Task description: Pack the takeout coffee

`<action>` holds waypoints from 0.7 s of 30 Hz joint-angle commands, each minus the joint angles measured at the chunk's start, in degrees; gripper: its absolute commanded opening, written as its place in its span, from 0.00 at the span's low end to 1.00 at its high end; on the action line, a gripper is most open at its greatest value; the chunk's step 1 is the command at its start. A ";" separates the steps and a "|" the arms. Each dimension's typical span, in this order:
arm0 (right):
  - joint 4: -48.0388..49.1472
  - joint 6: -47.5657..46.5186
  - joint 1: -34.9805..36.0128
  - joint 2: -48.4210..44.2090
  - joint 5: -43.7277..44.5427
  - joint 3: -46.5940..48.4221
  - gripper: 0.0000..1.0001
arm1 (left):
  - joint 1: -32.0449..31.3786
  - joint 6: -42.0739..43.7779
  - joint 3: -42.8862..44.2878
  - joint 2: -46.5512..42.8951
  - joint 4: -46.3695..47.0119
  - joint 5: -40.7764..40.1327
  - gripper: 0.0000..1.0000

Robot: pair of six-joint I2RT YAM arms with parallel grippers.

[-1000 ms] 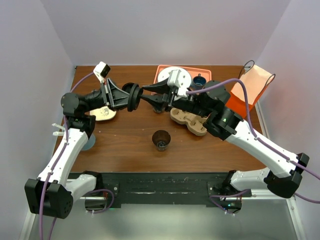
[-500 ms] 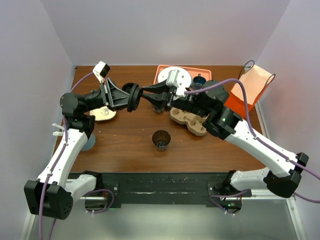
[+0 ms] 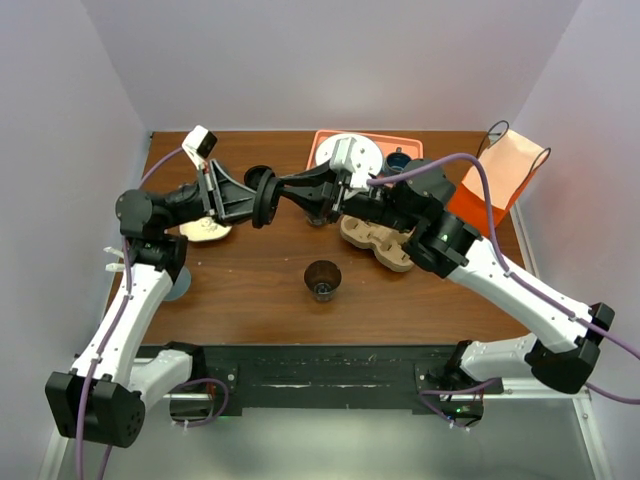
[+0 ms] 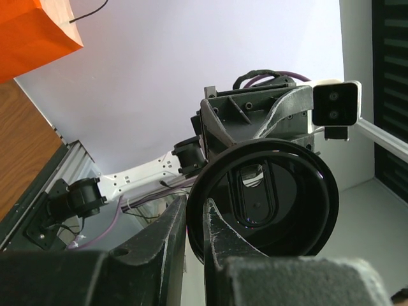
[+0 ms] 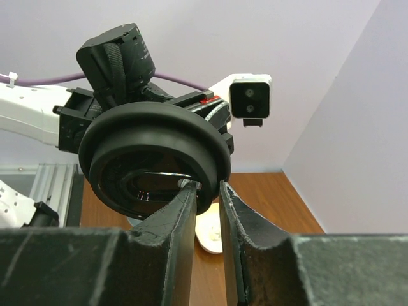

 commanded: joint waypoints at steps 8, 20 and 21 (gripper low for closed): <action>-0.02 7.16 -0.13 3.50 -1.31 5.76 0.00 | -0.28 9.41 -0.51 -2.69 -10.69 -0.76 0.58; -21.80 19.46 -0.13 -5.55 21.17 7.42 0.00 | 1.30 39.52 15.90 6.07 -41.51 -12.09 1.00; -27.21 20.60 -0.13 -5.73 24.14 8.30 0.00 | 1.30 42.72 18.71 7.58 -45.38 -13.67 1.00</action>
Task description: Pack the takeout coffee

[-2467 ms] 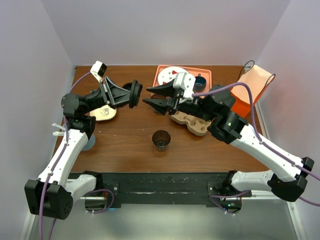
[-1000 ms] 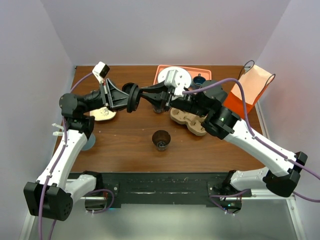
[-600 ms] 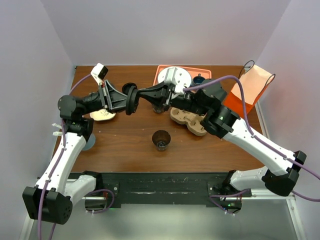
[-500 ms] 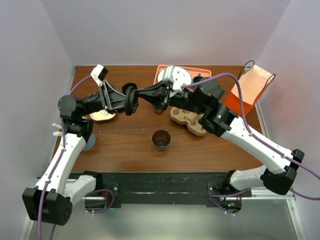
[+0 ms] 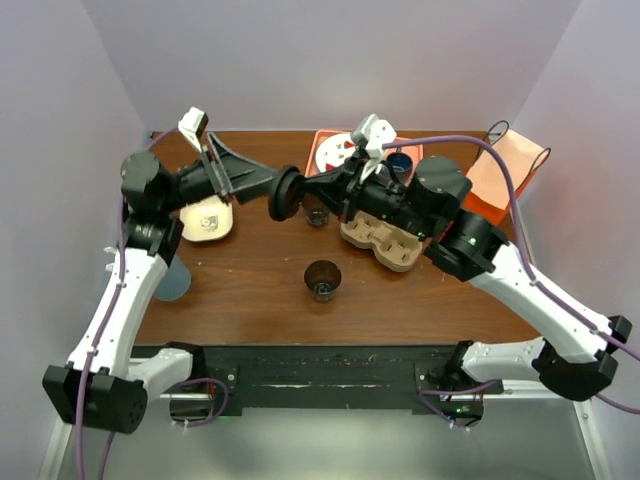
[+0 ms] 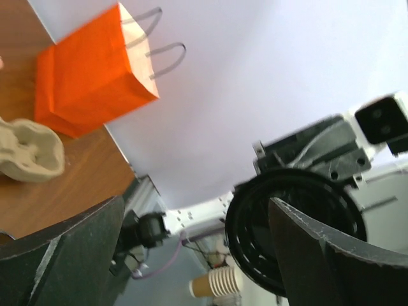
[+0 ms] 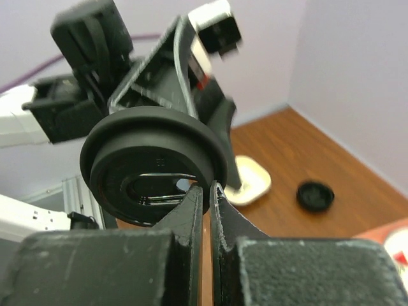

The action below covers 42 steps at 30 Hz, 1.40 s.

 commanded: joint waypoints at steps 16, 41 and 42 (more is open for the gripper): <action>-62.23 22.16 0.07 15.02 26.42 16.04 0.00 | 0.50 37.44 8.74 6.84 -31.22 -33.13 1.00; -67.51 20.93 -0.46 38.94 21.14 22.73 0.00 | -3.72 47.90 -9.14 -0.72 -35.96 -33.13 0.91; -67.34 20.93 -0.46 39.03 21.32 22.55 0.00 | -3.72 47.81 -9.14 -0.63 -36.05 -33.04 0.91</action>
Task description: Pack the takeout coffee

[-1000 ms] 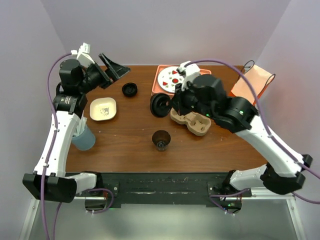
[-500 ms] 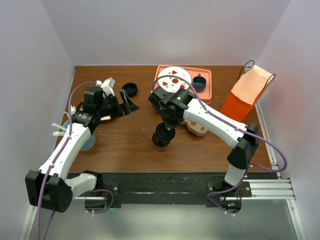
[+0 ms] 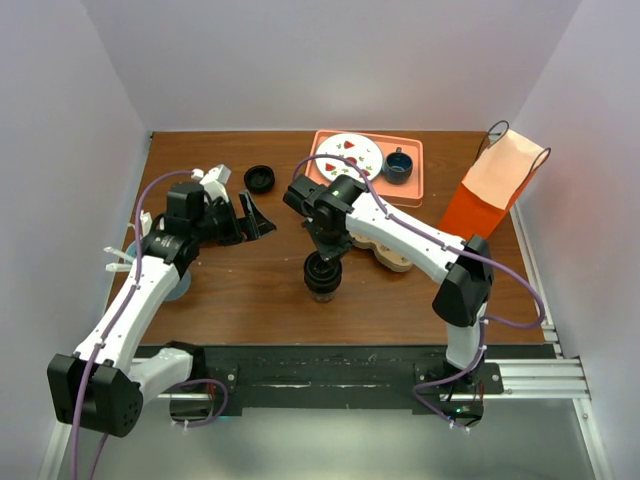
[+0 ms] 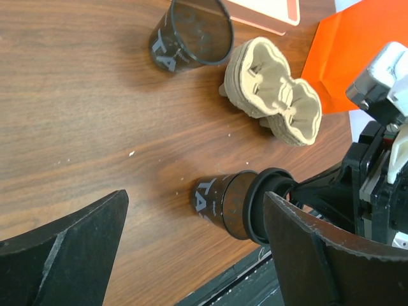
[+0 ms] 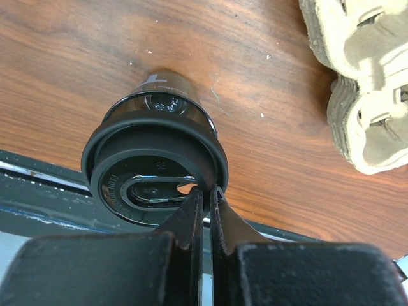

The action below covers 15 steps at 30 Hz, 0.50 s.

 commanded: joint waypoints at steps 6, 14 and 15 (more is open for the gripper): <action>-0.74 0.23 -0.32 1.38 -0.67 -0.23 0.00 | -0.07 1.93 -0.42 -1.99 0.41 0.14 0.91; -0.83 -0.21 -0.32 2.61 -0.58 -0.23 0.00 | -0.07 1.49 -0.50 -2.52 -0.21 0.40 0.90; -0.74 -0.21 -0.32 2.61 -0.58 -0.32 0.00 | -0.07 1.49 -0.50 -2.69 -0.21 0.40 0.90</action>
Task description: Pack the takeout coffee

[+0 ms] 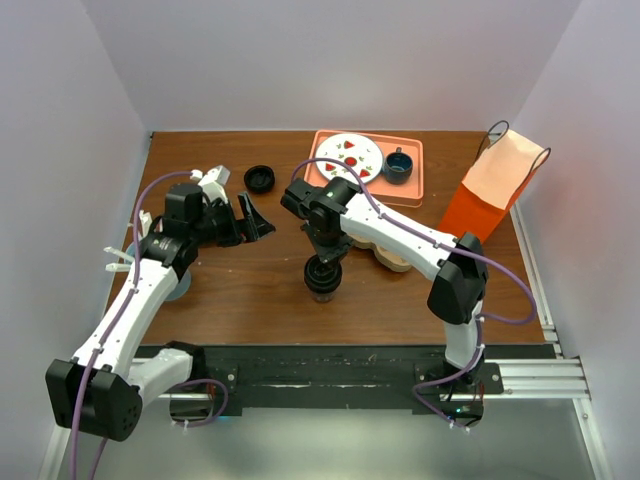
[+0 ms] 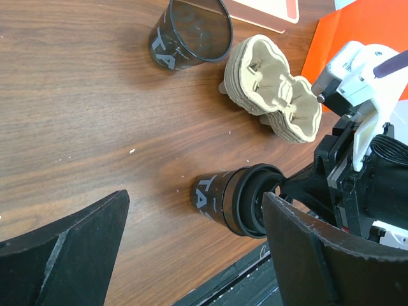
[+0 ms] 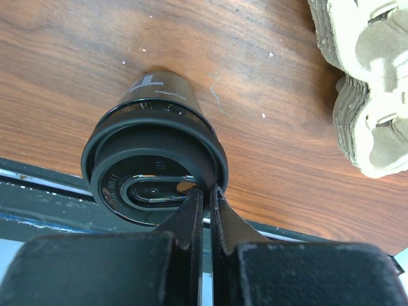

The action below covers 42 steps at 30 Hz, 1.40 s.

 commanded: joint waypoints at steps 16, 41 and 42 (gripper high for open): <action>0.40 -1.15 -0.50 1.33 -1.24 -1.04 0.03 | -0.07 -0.33 0.22 -1.98 0.78 0.77 0.89; 0.41 -0.36 -0.59 1.77 -1.24 -0.34 0.23 | -0.07 0.02 0.13 -2.77 0.25 0.60 0.88; 0.14 -0.36 -0.59 1.59 -1.24 -0.17 0.25 | -0.07 0.20 0.13 -2.68 0.08 0.60 0.88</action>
